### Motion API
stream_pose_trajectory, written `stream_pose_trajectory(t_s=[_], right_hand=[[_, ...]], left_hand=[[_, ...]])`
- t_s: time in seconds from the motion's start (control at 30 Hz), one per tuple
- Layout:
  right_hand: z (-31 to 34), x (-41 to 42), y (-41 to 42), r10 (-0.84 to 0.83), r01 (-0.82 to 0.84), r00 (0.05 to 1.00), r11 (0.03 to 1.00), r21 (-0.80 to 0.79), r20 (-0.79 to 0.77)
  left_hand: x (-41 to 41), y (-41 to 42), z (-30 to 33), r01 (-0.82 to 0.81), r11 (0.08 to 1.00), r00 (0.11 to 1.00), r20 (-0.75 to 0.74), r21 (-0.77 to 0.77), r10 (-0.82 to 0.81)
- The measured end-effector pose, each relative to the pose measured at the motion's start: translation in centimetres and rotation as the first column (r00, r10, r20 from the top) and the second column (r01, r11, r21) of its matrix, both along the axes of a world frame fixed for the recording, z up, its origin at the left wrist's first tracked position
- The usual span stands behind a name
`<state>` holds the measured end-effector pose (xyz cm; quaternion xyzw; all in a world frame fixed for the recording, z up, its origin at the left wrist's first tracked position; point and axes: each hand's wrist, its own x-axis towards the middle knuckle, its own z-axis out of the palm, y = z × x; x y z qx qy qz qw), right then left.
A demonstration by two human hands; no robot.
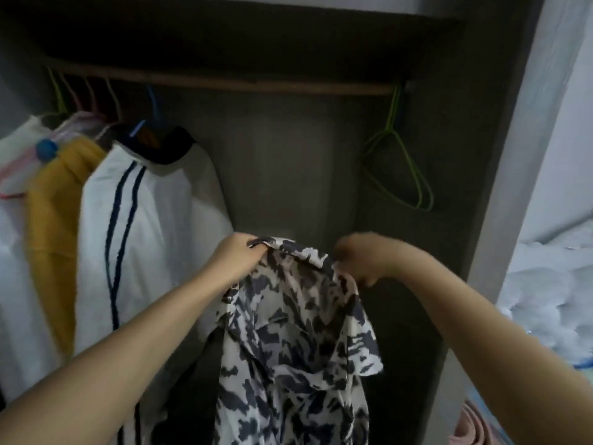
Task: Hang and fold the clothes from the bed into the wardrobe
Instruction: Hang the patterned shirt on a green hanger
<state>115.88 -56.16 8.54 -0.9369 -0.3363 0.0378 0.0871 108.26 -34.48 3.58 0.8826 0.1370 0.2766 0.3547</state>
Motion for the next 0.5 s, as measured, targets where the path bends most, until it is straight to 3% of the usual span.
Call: stream_pose_trajectory(t_s=[0.07,0.17,0.23,0.4,0.5], right_hand=[[3.3,2.8,0.9,-0.181,0.129,0.934,0.975,0.181,0.307],[7.3,6.6,0.9,-0.482,0.272,0.653,0.869,0.413,0.584],[9.0,8.6,0.9,-0.556,0.386,0.547,0.831,0.401,0.626],[10.3,12.5,0.0,-0.605,0.682,0.526,0.720,0.128,0.598],[10.7,14.8,0.2,-0.630,0.673,0.472,0.709,0.210,0.616]], left_hand=[[2.0,1.2,1.3,0.105,0.994,0.994,-0.004,0.017,-0.105],[4.6,2.3,3.1,0.244,0.970,0.970,-0.011,-0.001,-0.244],[6.2,3.2,3.9,0.297,0.955,0.955,-0.010,-0.010,-0.297],[8.7,4.9,4.2,0.380,0.924,0.924,-0.033,-0.043,-0.382],[10.1,6.7,4.1,0.375,0.927,0.926,-0.041,-0.030,-0.376]])
